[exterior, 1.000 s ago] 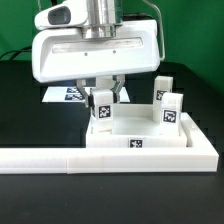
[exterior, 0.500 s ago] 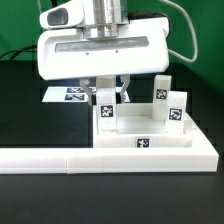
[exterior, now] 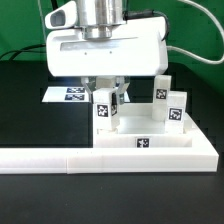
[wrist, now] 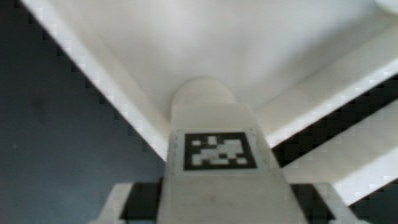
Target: Assemble square table
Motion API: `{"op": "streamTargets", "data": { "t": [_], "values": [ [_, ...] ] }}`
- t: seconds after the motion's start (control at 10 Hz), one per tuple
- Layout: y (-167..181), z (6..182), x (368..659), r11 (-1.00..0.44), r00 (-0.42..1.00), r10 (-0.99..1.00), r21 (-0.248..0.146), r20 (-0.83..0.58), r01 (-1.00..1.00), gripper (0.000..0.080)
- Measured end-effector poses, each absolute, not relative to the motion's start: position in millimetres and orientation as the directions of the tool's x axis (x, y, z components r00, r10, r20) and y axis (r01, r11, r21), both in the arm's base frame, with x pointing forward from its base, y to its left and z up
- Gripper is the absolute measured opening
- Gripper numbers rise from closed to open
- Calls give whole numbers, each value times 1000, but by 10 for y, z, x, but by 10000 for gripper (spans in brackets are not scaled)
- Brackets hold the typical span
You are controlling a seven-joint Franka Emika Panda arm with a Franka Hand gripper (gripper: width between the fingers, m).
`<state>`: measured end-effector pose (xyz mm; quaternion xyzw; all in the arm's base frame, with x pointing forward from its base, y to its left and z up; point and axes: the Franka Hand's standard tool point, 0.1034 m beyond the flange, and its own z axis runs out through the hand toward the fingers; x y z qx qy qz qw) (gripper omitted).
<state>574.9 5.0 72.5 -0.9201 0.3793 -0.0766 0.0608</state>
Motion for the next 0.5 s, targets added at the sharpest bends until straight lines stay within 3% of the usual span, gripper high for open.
{"op": "streamTargets", "data": {
  "t": [0.3,0.5],
  "values": [
    [61,716,5737,-461,467,-884,-194,16,-866,290],
    [62,716,5736,-419,427,-904,-197,5,-886,290]
  ]
}}
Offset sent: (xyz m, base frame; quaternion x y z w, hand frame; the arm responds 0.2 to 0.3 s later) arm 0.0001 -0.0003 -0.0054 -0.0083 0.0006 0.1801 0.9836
